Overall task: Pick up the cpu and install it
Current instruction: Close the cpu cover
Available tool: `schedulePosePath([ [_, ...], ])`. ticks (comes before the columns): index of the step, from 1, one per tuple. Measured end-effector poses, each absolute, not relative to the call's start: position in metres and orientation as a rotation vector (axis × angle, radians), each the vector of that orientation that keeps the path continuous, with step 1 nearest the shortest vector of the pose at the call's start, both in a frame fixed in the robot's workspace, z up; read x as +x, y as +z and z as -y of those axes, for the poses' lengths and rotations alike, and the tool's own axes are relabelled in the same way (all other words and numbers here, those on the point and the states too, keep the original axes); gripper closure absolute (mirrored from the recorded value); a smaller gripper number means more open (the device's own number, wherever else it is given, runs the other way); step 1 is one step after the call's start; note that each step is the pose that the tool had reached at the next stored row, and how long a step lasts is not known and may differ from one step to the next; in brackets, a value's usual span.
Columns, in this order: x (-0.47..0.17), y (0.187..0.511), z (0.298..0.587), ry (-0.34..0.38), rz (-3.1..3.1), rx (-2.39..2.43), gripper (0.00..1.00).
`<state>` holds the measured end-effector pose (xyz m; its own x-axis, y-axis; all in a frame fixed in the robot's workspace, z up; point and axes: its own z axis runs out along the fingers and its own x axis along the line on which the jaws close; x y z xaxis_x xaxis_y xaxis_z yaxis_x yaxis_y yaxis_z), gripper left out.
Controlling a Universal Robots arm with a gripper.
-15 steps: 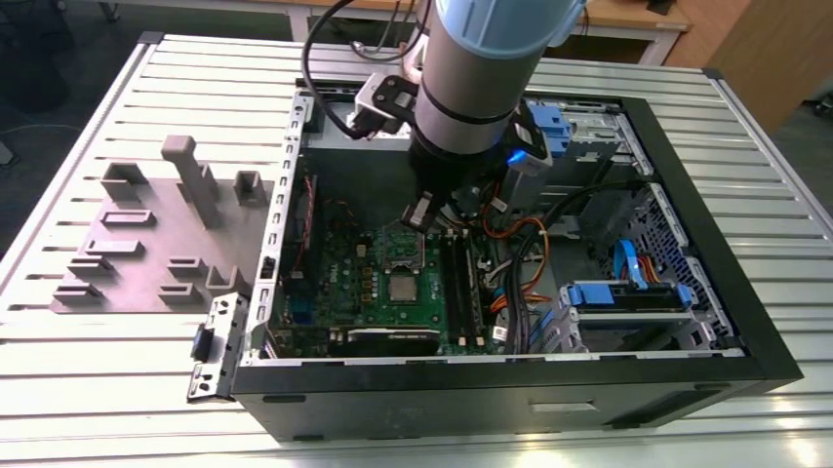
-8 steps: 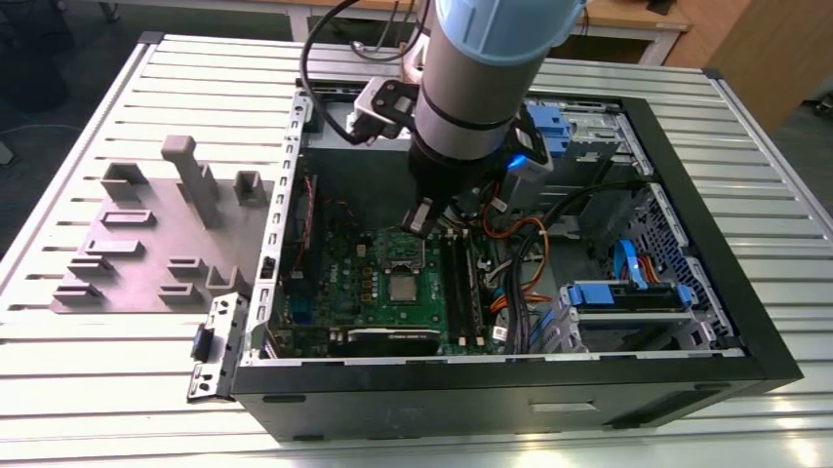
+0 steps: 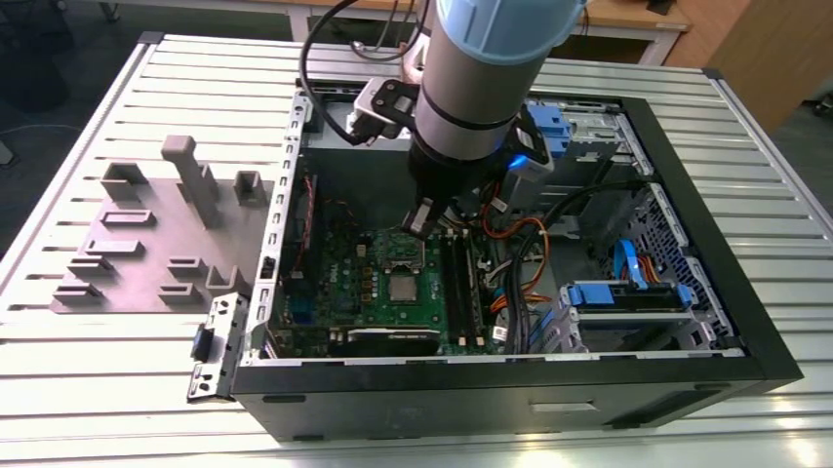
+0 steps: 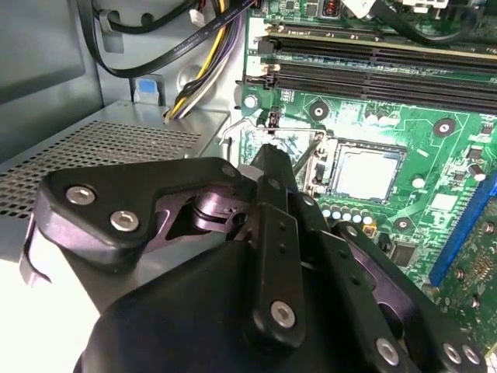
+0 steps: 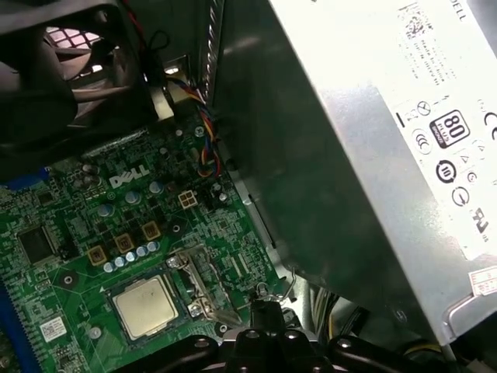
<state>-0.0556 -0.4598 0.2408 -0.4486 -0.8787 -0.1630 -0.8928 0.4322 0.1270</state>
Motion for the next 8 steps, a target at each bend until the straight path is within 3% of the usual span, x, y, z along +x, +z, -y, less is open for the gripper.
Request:
schedulePosePath([
  [8, -0.0556, 0.2428, 0.4598, 0.303, -2.547, -1.698, 0.89],
])
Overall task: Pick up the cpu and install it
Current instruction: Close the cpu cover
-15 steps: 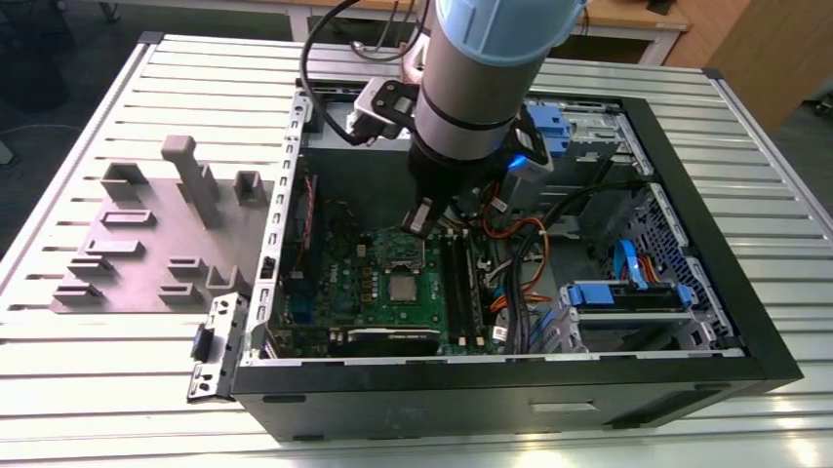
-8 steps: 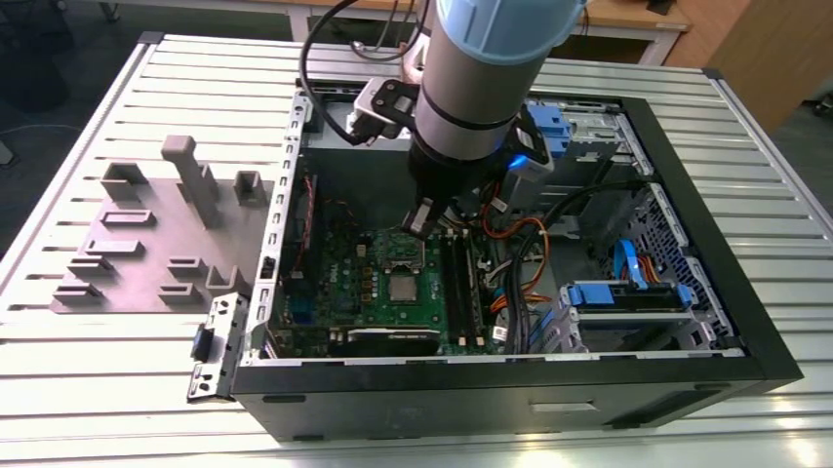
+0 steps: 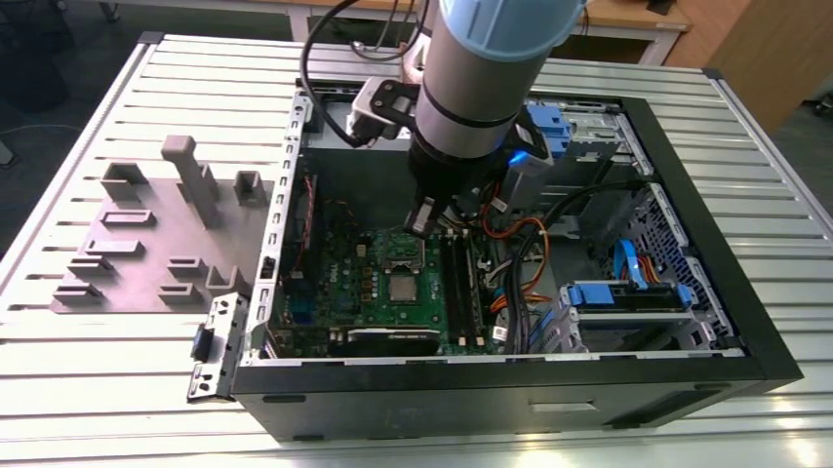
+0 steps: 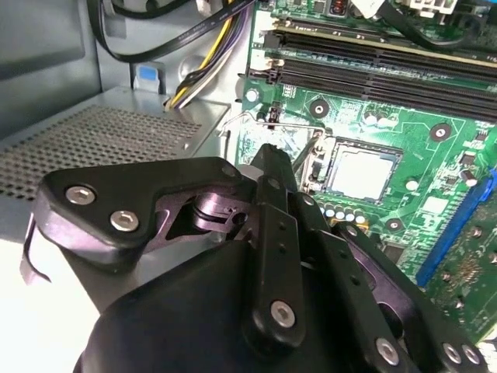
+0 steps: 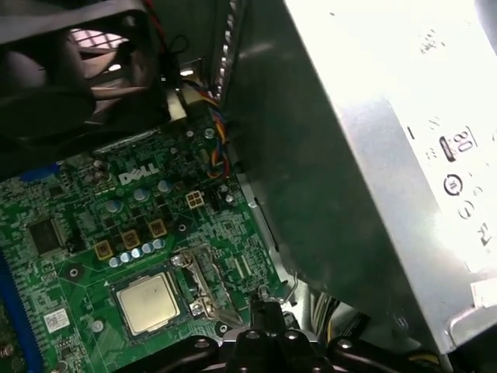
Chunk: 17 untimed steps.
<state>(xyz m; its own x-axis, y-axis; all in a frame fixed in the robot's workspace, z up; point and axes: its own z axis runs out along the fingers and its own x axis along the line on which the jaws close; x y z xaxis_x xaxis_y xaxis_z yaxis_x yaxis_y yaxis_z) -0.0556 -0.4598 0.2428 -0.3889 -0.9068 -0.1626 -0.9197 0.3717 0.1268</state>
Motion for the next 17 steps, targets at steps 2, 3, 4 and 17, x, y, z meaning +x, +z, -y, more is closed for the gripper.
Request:
schedulePosePath([
  [2, -0.0557, 0.2429, 0.4599, 0.304, -2.531, -1.726, 0.89],
  [3, -0.0557, 0.2429, 0.4601, 0.304, -2.527, -1.733, 0.89],
  [4, -0.0557, 0.2429, 0.4602, 0.304, -2.526, -1.734, 0.89],
  [17, -0.0556, 0.2428, 0.4654, 0.310, -2.523, -1.733, 0.89],
])
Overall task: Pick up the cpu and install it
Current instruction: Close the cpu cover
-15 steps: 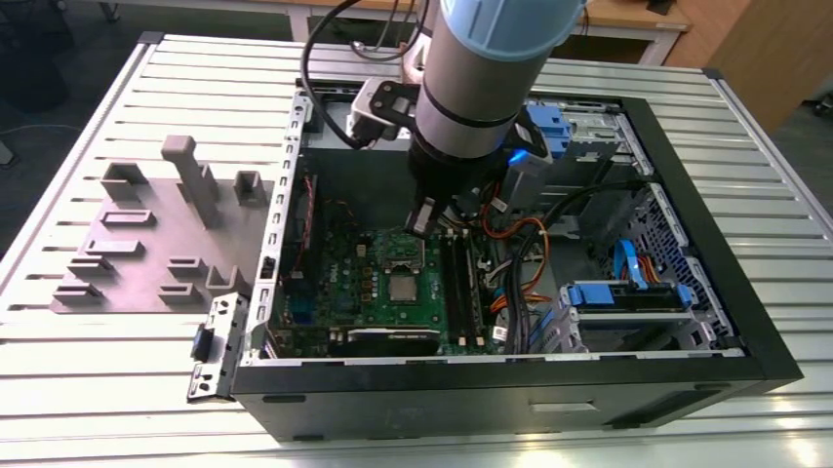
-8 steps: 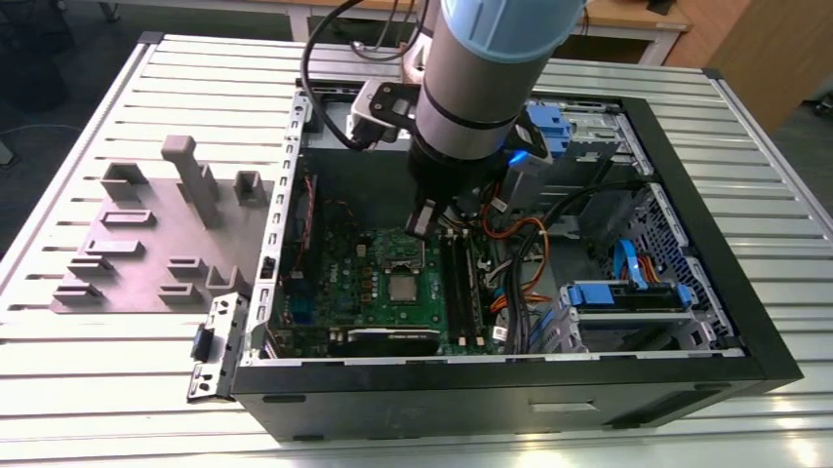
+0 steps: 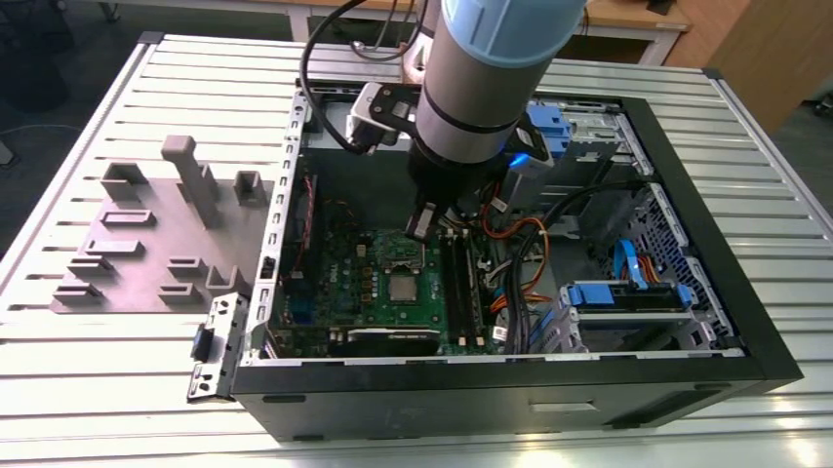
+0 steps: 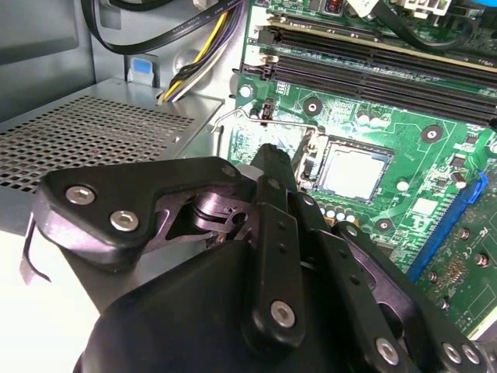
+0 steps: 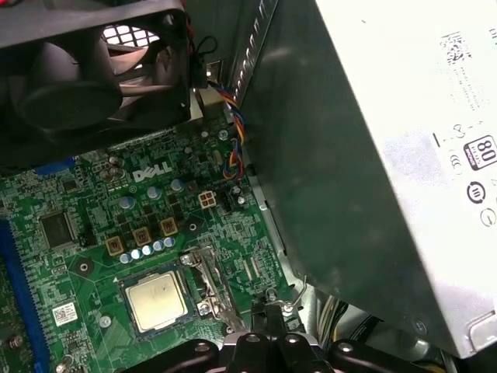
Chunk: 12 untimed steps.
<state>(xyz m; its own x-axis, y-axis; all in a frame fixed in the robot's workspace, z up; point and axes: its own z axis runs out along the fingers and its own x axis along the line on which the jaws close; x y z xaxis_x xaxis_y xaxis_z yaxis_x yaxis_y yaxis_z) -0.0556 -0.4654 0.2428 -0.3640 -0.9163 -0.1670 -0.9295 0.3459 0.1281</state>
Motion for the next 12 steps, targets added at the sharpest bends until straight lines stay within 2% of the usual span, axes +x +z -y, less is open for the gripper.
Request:
schedulePosePath([
  [12, -0.0550, 0.2428, 0.4680, 0.310, -2.523, -1.733, 0.89],
])
